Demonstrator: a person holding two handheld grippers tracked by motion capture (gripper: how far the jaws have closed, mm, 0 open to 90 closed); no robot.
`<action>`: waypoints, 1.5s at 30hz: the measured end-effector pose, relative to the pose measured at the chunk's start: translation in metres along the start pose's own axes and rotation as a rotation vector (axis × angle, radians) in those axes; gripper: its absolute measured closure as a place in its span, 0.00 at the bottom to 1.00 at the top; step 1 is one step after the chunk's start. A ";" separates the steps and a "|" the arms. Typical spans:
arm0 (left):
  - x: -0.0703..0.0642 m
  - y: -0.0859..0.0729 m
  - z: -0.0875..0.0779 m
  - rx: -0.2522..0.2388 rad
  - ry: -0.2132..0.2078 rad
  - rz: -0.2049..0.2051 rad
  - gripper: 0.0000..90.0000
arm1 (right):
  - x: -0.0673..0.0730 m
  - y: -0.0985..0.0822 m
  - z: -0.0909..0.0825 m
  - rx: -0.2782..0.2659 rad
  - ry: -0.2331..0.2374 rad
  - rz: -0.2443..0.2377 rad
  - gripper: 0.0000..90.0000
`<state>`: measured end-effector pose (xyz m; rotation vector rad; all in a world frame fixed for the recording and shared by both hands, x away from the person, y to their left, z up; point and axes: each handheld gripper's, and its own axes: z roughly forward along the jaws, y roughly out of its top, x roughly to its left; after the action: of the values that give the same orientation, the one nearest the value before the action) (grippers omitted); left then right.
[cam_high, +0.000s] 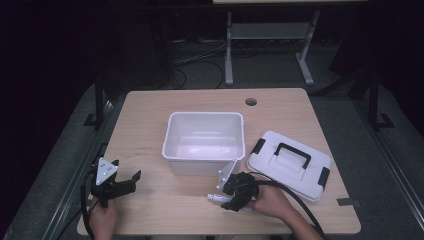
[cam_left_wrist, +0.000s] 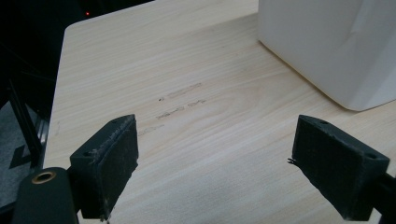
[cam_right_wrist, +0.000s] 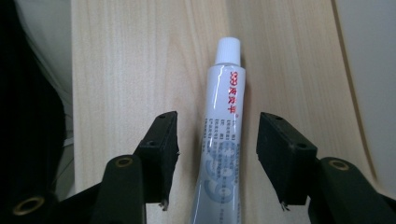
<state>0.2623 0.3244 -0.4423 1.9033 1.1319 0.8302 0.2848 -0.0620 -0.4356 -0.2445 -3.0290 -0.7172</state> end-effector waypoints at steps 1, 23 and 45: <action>0.000 0.000 0.000 -0.001 0.000 -0.002 0.15 | 0.000 0.002 0.001 0.007 -0.002 -0.004 0.57; 0.003 -0.001 0.000 -0.007 -0.004 -0.019 0.15 | 0.003 0.005 0.010 0.065 -0.034 -0.073 0.78; 0.002 -0.001 0.000 -0.005 -0.005 -0.016 0.15 | -0.001 0.010 -0.013 0.014 0.005 -0.074 0.79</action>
<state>0.2631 0.3268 -0.4432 1.8897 1.1393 0.8182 0.2867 -0.0593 -0.4195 -0.1312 -3.0509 -0.6997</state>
